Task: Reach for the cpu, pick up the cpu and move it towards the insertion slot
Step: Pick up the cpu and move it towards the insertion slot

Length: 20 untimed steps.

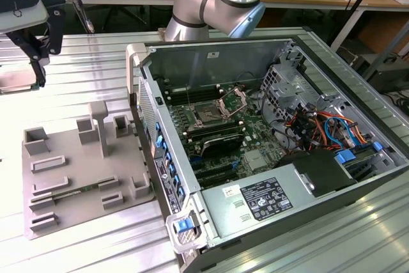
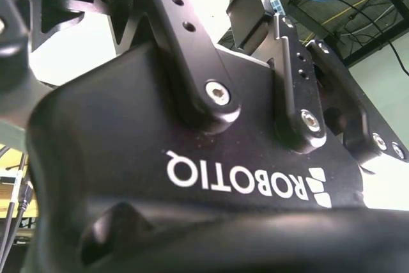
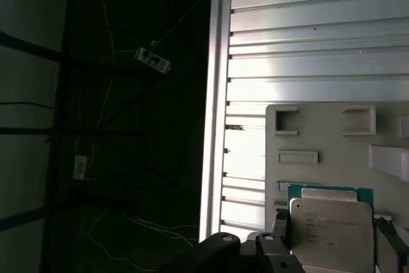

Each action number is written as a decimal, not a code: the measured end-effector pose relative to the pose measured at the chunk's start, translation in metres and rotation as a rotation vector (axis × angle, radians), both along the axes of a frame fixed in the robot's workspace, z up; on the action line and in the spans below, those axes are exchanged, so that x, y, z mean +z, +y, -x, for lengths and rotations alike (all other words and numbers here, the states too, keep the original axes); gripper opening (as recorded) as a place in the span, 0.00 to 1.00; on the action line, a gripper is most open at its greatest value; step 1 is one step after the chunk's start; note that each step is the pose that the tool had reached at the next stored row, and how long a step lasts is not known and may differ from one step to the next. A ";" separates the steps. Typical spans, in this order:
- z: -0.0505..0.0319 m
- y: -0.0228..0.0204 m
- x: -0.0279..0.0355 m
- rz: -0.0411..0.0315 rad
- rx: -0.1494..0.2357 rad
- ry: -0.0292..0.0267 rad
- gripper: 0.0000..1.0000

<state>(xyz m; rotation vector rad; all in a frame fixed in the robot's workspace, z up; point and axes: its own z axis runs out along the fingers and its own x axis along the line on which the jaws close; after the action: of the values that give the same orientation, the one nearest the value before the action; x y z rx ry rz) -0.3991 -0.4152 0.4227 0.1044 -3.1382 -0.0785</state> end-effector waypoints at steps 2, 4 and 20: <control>-0.0013 0.0000 0.0000 0.0000 0.000 0.0000 0.55; -0.0021 0.0000 0.0000 0.0001 0.000 0.0000 0.55; -0.0119 0.0000 0.0000 0.0000 0.000 0.0000 0.55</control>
<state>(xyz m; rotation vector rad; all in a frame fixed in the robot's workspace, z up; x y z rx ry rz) -0.3873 -0.4152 0.4227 0.1044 -3.1382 -0.0785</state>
